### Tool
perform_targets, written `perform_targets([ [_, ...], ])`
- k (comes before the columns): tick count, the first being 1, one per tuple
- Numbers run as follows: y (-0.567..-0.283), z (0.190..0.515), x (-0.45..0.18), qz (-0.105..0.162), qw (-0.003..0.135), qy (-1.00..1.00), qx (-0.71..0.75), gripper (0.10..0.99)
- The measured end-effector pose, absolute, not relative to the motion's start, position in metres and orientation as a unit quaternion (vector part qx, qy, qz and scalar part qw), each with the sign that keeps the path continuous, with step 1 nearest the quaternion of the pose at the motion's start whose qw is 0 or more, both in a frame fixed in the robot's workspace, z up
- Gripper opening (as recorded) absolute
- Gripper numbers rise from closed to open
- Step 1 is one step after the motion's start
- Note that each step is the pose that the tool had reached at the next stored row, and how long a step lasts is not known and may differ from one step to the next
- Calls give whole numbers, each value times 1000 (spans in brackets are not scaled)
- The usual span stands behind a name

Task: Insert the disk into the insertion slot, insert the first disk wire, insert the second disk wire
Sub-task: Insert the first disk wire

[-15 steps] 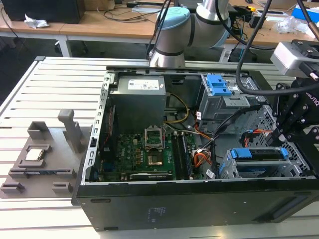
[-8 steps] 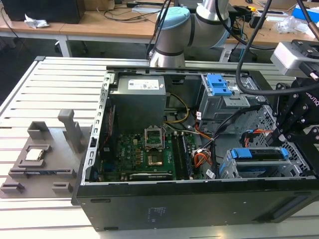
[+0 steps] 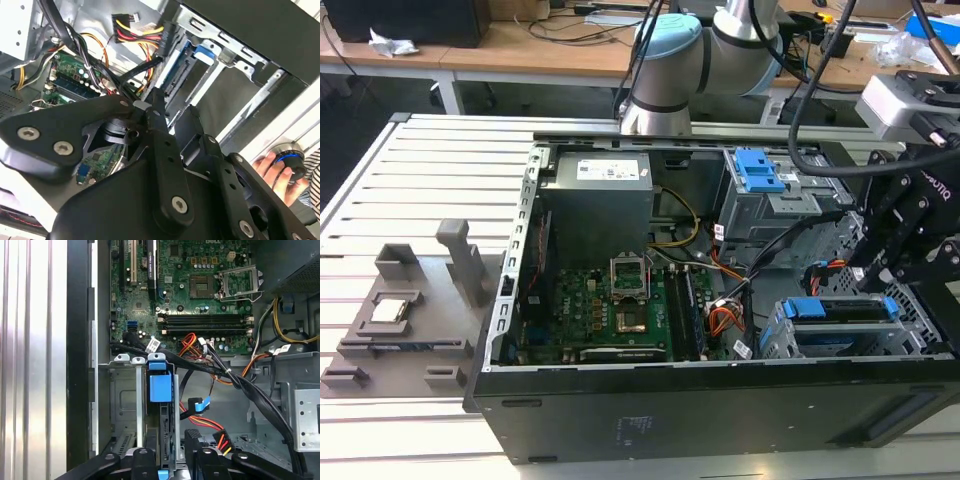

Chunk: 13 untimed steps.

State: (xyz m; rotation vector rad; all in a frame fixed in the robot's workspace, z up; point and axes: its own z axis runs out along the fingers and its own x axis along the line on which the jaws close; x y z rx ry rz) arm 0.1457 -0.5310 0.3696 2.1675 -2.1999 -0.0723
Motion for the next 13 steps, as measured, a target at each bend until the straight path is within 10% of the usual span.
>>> perform_targets([
  [13, -527, 370, 146, -20, 29, -620, 784, 361],
])
